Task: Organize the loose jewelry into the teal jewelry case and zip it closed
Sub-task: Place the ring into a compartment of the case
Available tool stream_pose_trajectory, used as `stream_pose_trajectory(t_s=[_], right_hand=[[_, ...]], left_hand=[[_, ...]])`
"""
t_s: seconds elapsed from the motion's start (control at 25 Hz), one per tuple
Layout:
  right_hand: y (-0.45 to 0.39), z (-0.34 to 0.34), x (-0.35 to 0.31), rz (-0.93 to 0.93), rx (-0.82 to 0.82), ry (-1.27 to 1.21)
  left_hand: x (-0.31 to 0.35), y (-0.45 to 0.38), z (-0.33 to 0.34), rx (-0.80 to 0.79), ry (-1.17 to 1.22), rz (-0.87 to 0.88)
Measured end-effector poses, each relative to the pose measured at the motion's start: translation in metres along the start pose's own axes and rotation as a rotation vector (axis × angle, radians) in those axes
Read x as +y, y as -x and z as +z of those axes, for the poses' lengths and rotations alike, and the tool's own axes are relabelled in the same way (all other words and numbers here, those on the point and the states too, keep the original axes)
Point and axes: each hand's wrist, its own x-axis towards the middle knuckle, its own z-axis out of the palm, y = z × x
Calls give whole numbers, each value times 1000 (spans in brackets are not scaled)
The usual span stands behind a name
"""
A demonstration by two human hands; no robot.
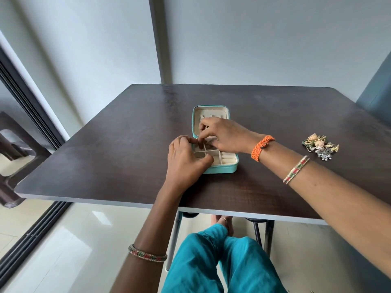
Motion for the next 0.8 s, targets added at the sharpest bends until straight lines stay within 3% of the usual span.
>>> stream_pose_trajectory(t_s=[0.16,0.28,0.8], right_hand=[[5,3,1,-102,93,56],[9,3,0,-74,147,52],[7,-1,-2,-61,93,79]], left_hand=[[0,1,1,-5,-3,4],[3,-1,1,24,-26,-23],[4,0,4,22,-78,-62]])
